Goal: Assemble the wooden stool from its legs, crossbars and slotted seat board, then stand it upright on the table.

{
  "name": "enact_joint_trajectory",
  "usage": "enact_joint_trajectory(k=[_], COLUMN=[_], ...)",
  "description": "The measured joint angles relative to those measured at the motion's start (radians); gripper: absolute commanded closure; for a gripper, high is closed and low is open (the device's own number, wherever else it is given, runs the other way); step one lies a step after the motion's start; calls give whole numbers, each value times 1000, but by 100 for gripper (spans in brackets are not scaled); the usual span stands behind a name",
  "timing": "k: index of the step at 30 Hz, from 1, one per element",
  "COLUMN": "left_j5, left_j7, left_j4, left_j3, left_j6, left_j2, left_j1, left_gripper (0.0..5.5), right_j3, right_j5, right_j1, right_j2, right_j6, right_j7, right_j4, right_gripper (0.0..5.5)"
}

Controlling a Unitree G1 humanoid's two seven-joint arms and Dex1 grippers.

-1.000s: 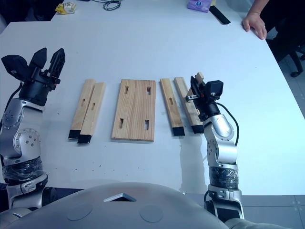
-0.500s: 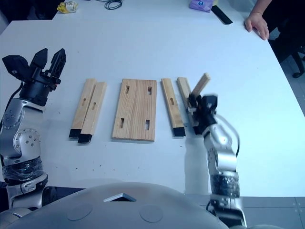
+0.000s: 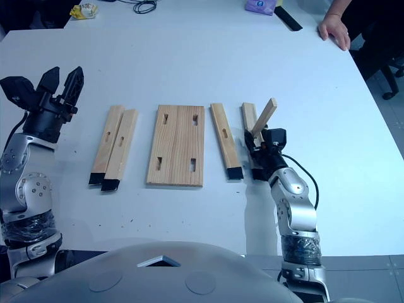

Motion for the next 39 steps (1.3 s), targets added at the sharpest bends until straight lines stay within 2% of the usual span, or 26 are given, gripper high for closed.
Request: enact_joint_trajectory(k=[10,13,17,20,25,30,35,39], left_j5=[1,1,1,2,2,2,2,2], left_j7=[24,27,34,38,38,35,19,17], left_j4=[-46,-56,-63,-63,-64,-64,-66,-67], left_j3=[11,11,12,12,12,8,-13,-20], left_j6=[-7,-19,-24,-30,-38,-38,-38,-38], left_j2=[-43,-57,-68,-74,-77,-76,-76,-76], left_j1=[59,71,84,90,104,116,125,128], left_gripper=[229,229,229,229,229,229,229,229], right_j3=[-39,-39,-41,-64,-111,-180,-171,-103], right_j5=[1,2,3,22,144,324,355,333], right_j1=[-49,-40,-26,-42,-123,-291,-378,-420], right_j2=[-92,-147,-226,-246,-300,-433,-418,-306], right_j6=[70,77,75,82,164,249,281,300], right_j7=[26,88,177,207,302,473,430,283], right_j4=[-111,-115,-125,-126,-153,-167,-180,-204], right_gripper=[291,291,241,241,241,241,241,241])
